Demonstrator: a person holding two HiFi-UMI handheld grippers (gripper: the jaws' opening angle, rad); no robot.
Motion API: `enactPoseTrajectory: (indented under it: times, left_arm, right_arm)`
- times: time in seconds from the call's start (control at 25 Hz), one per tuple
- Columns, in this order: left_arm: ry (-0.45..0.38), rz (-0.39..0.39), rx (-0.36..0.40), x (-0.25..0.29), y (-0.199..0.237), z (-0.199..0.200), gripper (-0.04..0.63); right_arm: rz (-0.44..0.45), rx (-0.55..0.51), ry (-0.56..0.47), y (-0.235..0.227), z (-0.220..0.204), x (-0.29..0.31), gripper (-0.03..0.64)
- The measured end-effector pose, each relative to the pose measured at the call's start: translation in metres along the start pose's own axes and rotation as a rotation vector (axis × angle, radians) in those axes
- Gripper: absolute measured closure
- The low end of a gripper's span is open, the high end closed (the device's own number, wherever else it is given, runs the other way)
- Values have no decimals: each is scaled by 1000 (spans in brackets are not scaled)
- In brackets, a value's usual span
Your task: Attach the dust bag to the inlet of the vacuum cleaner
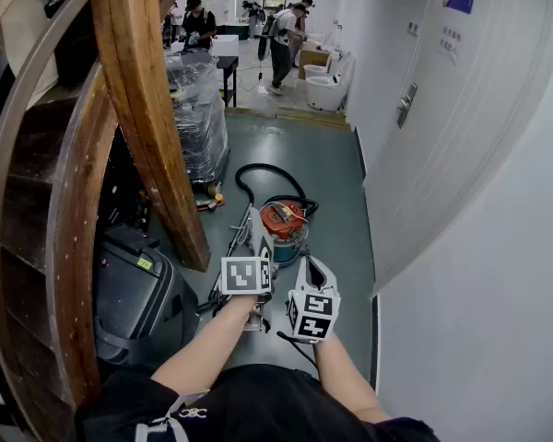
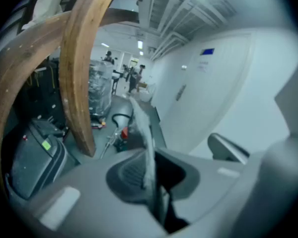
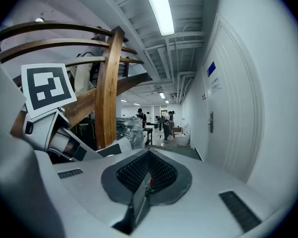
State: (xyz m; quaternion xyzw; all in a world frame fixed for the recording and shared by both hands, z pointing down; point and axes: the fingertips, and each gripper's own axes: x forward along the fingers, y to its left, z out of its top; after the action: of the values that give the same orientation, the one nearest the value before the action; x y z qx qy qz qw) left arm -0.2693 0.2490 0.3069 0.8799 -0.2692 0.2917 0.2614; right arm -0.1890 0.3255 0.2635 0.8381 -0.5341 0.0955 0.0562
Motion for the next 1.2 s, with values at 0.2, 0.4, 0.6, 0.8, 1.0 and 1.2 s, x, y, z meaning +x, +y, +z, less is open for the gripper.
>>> enactPoseTrajectory:
  times: [0.2, 0.4, 0.6, 0.8, 1.0, 1.2]
  left_arm:
    - [-5, 3, 5, 3, -6, 2, 569]
    - [0, 10, 20, 8, -12, 2, 568]
    - [8, 11, 16, 12, -19, -1, 568]
    - [6, 11, 6, 18, -27, -2, 568]
    - [-4, 15, -6, 23, -37, -7, 568]
    - [-7, 30, -37, 28, -45, -14, 568]
  right_arm:
    - [15, -10, 11, -4, -4, 0, 620]
    - [21, -10, 13, -9, -5, 2, 620]
    - [2, 31, -7, -20, -5, 3, 620]
    - [31, 36, -6, -25, -9, 4, 620]
    - [54, 48, -18, -31, -14, 3, 620]
    - [74, 33, 7, -43, -23, 4, 620]
